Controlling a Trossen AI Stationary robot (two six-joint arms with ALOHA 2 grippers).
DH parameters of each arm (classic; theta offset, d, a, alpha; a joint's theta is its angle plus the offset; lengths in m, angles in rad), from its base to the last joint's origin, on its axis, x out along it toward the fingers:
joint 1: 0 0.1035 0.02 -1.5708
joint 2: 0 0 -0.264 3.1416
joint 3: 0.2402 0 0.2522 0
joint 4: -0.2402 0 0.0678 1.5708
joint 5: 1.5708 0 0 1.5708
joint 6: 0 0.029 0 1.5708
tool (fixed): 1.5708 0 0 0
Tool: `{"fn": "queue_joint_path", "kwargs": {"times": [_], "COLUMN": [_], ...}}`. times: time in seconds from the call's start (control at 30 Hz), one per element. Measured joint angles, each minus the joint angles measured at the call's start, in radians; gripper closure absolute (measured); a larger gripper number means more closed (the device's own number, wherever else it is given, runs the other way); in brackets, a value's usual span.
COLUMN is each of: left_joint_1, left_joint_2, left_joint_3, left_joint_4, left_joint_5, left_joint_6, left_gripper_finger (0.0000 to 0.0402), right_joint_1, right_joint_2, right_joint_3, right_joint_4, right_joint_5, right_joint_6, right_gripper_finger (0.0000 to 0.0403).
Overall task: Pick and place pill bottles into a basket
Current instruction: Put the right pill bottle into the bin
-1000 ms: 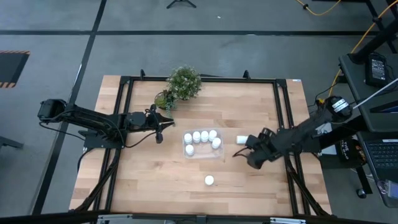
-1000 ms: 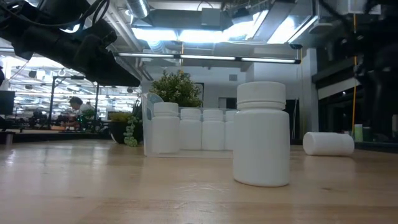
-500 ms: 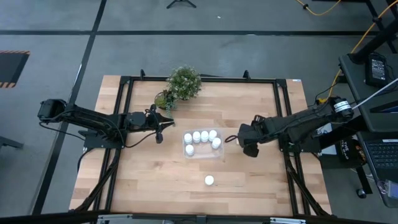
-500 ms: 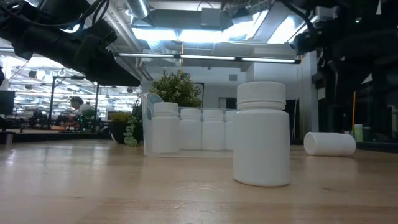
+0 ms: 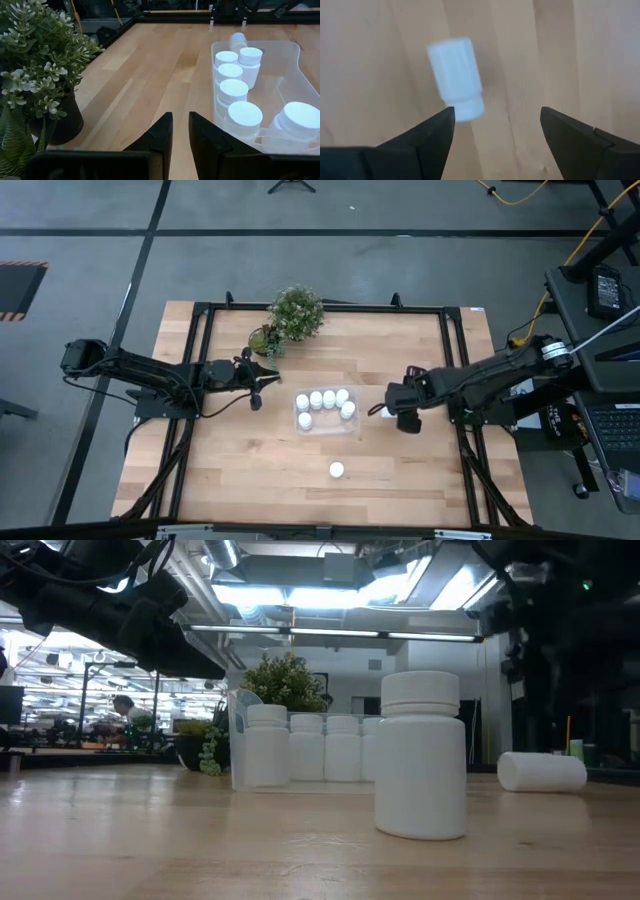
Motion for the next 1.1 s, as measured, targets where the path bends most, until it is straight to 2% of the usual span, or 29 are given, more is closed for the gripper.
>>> {"fn": "queue_joint_path", "kwargs": {"times": [0.13,0.27,0.43,0.83,1.1], "left_joint_1": [0.0,0.0,0.0,0.0,0.0], "left_joint_2": [0.0,0.0,0.0,0.0,0.0], "left_joint_3": [0.0,0.0,0.0,0.0,0.0], "left_joint_4": [-0.002,-0.003,0.0,0.001,0.001], "left_joint_5": [0.0,0.0,-0.003,-0.003,-0.004], "left_joint_6": [-0.001,-0.002,-0.001,-0.001,-0.028], "left_gripper_finger": [0.0345,0.0345,0.0345,0.0345,0.0345], "right_joint_1": [0.0,0.003,0.031,0.147,0.213], "right_joint_2": [0.0,0.0,0.0,0.012,0.104], "right_joint_3": [-0.053,-0.093,-0.115,-0.118,-0.118], "right_joint_4": [0.008,0.065,0.161,0.205,0.223], "right_joint_5": [-0.038,-0.123,-0.177,-0.182,-0.18], "right_joint_6": [-0.016,0.003,0.037,0.089,0.146], "right_gripper_finger": [0.0109,0.0109,0.0109,0.0109,0.0109]}}
